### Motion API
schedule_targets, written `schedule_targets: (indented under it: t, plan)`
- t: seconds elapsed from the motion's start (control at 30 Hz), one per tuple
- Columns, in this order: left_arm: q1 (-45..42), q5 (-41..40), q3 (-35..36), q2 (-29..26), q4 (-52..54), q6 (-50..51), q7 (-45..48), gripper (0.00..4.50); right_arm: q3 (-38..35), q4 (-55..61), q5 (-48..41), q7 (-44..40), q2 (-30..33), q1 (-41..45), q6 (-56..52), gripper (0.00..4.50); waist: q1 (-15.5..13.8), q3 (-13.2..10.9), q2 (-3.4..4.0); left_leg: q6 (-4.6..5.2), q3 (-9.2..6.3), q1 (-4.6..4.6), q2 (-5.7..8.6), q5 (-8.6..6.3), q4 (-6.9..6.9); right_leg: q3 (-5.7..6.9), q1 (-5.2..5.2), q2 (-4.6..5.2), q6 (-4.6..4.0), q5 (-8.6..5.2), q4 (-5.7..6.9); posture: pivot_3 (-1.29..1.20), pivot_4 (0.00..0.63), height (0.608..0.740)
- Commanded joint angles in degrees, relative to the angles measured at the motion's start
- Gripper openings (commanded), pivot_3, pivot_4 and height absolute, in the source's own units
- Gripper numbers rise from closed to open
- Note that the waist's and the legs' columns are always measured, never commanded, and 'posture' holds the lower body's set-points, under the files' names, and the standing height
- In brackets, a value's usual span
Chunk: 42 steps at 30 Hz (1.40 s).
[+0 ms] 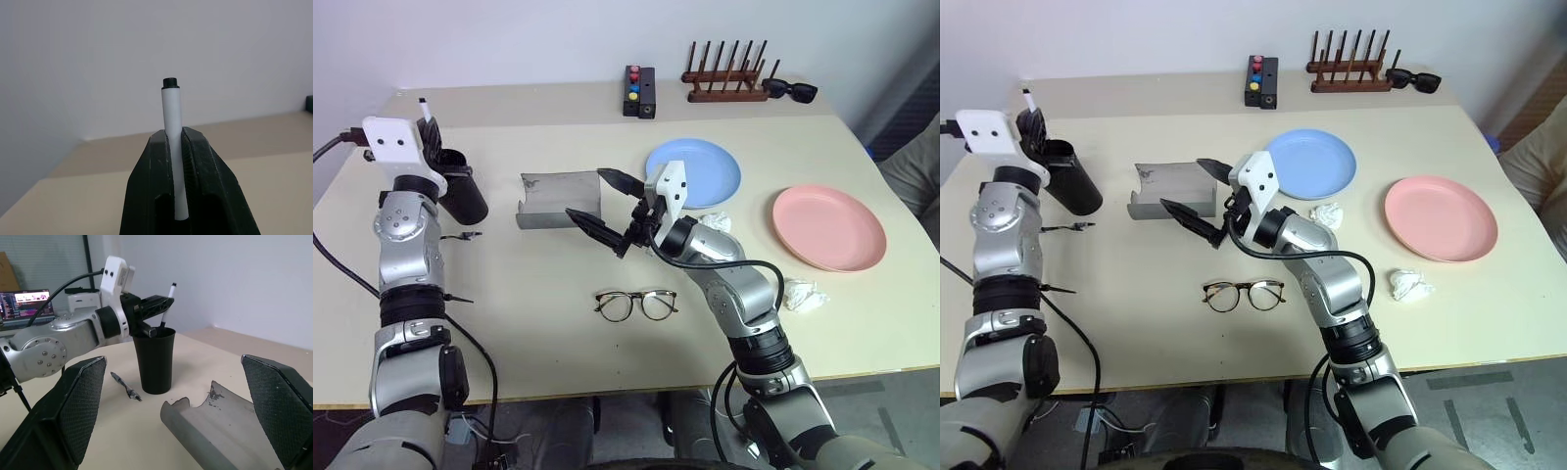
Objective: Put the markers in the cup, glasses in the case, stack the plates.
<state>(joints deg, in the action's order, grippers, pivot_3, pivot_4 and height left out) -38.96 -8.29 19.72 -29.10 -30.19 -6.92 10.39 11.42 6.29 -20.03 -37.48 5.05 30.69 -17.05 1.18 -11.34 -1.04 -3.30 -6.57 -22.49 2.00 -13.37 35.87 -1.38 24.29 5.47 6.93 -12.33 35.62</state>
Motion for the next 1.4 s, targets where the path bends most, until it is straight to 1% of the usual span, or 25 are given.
schedule_targets:
  t: [0.03, 0.1, 0.17, 0.23, 0.33, 0.6, 0.67, 0.73, 0.83, 0.87, 0.93, 1.0, 1.07, 1.2, 1.27, 1.4]
  plan:
    - [0.4, -1.1, 1.0, -0.2, 3.2, -0.1, -1.1, 0.04, -0.2, 2.3, -0.6, 0.1, -0.6, 0.2, 1.1, 4.5, 0.0, 0.0, 0.0, 0.0, 0.0, 0.0, 0.0, 0.0, 0.0, 0.0, 0.0, 0.0, 0.0, 0.0, 0.0, 0.0, 0.15, 0.739]
    - [0.9, -1.4, 1.0, 0.0, 3.9, 0.2, -1.4, 0.04, -0.1, 2.2, -0.7, 0.0, -0.7, 0.3, 1.1, 4.5, 0.0, 0.0, 0.0, 0.0, 0.0, 0.0, 0.0, 0.0, 0.01, 0.0, 0.0, 0.0, 0.0, 0.0, 0.0, 0.0, 0.15, 0.739]
    - [1.4, -1.5, 0.9, 0.3, 4.7, 0.6, -1.7, 0.83, -0.1, 2.2, -0.7, -0.1, -0.7, 0.3, 1.1, 4.5, 0.0, 0.0, 0.0, 0.0, 0.0, 0.0, 0.0, 0.0, 0.01, 0.0, 0.0, 0.0, 0.0, 0.0, 0.0, 0.0, 0.15, 0.739]
    - [1.9, -1.5, 0.6, 0.6, 5.7, 1.1, -1.9, 1.53, 0.0, 2.2, -0.7, -0.2, -0.7, 0.3, 1.1, 4.5, 0.0, 0.0, 0.0, 0.0, 0.0, 0.0, 0.0, 0.0, 0.02, 0.0, 0.0, 0.0, 0.0, 0.0, 0.01, 0.0, 0.15, 0.739]
    - [2.5, -1.5, 0.4, 0.9, 6.9, 1.8, -2.2, 3.11, 0.1, 2.4, -0.8, -0.3, -0.8, 0.2, 1.1, 4.5, 0.0, 0.0, 0.0, 0.0, 0.0, 0.0, 0.0, 0.0, 0.02, 0.0, 0.0, 0.0, 0.0, 0.0, 0.02, 0.0, 0.15, 0.739]
    - [2.9, -2.6, 1.1, 0.8, 9.4, 2.6, -1.8, 3.11, 0.3, 2.2, -0.8, -0.3, -0.9, 0.3, 1.1, 4.5, 0.0, 0.0, 0.0, 0.0, -0.01, 0.0, 0.0, 0.0, 0.02, 0.0, 0.0, 0.0, 0.0, 0.0, 0.03, 0.0, 0.15, 0.739]
    - [3.5, -4.7, 1.7, -1.0, 11.8, 3.2, 1.6, 3.11, 0.3, 2.1, -0.7, -0.3, -1.0, 0.4, 1.1, 4.5, 0.0, 0.0, 0.0, 0.0, -0.01, 0.0, 0.0, 0.0, 0.02, 0.0, 0.0, 0.0, 0.0, 0.0, 0.03, 0.0, 0.15, 0.739]
    - [4.9, -8.2, 2.8, -3.9, 14.7, 5.0, 7.3, 3.11, 0.2, 2.1, -0.8, -0.2, -1.0, 0.5, 1.1, 4.5, 0.4, 0.0, 0.0, 0.0, -0.01, 0.0, 0.0, 0.0, 0.01, 0.0, 0.02, 0.0, 0.0, 0.0, 0.03, 0.0, 0.15, 0.739]
    - [9.3, -14.4, 5.6, -10.9, 19.0, 10.3, 17.5, 3.97, 0.1, 2.0, -0.8, -0.2, -0.9, 0.4, 1.1, 4.5, 1.5, 0.0, 0.0, 0.0, -0.01, 0.0, -0.01, 0.0, -0.06, -0.01, 0.05, 0.0, -0.02, -0.01, 0.06, 0.0, 0.15, 0.739]
    - [10.8, -16.1, 6.3, -13.0, 20.0, 12.0, 20.5, 4.42, 0.1, 2.0, -0.8, -0.2, -0.9, 0.4, 1.2, 4.5, 1.7, 0.0, 0.0, 0.0, -0.01, 0.01, -0.02, 0.0, -0.09, -0.01, 0.07, -0.01, -0.03, -0.02, 0.06, 0.0, 0.15, 0.739]
    - [15.7, -19.7, 7.2, -17.8, 22.9, 16.9, 28.3, 4.47, 0.0, 2.0, -0.8, -0.2, -1.0, 0.3, 1.2, 4.5, 1.9, 0.0, 0.01, 0.0, -0.01, 0.05, -0.02, 0.0, -0.19, -0.02, 0.09, -0.01, -0.04, -0.03, 0.07, 0.0, 0.15, 0.739]
    - [21.9, -21.3, 7.7, -23.1, 25.4, 19.8, 36.6, 4.47, 0.0, 1.7, -0.9, -0.3, -1.0, 0.4, 1.2, 4.5, 2.2, 0.0, 0.04, 0.0, -0.01, 0.06, -0.04, 0.0, -0.24, -0.04, 0.1, -0.01, -0.06, -0.04, 0.07, 0.0, 0.15, 0.739]
    - [27.5, -20.8, 7.5, -28.0, 26.1, 21.6, 43.3, 4.47, 0.0, 1.3, -1.0, -0.4, -1.2, 0.6, 1.3, 4.5, 2.3, 0.0, 0.05, 0.0, 0.01, 0.06, -0.04, 0.0, -0.26, -0.05, 0.1, -0.01, -0.07, -0.05, 0.05, 0.0, 0.15, 0.739]
    - [32.5, -17.3, 4.4, -34.7, 22.8, 22.5, 51.4, 4.47, 0.1, 0.4, -1.2, -0.6, -1.6, 1.1, 1.6, 4.5, 2.0, 0.0, 0.05, 0.0, 0.0, 0.05, -0.07, 0.0, -0.27, -0.03, 0.12, -0.03, -0.36, -0.22, 0.04, 0.0, 0.15, 0.739]
    - [31.7, -13.9, 1.4, -36.8, 17.9, 20.7, 53.5, 4.47, 0.2, -0.1, -1.2, -0.9, -1.9, 1.3, 1.8, 4.5, 1.9, 0.0, 0.05, 0.0, 0.0, 0.05, -0.08, 0.0, -0.27, -0.02, 0.13, -0.04, -0.37, -0.23, 0.03, 0.0, 0.15, 0.739]
    - [21.3, -4.4, -8.4, -38.4, 2.7, 14.8, 54.8, 4.47, 0.4, -0.7, -0.9, -1.2, -2.3, 1.4, 2.3, 4.5, 1.5, 0.0, 0.07, 0.0, 0.0, 0.07, -0.1, 0.0, -0.29, -0.03, 0.16, -0.1, -0.36, -0.23, 0.07, 0.0, 0.15, 0.739]
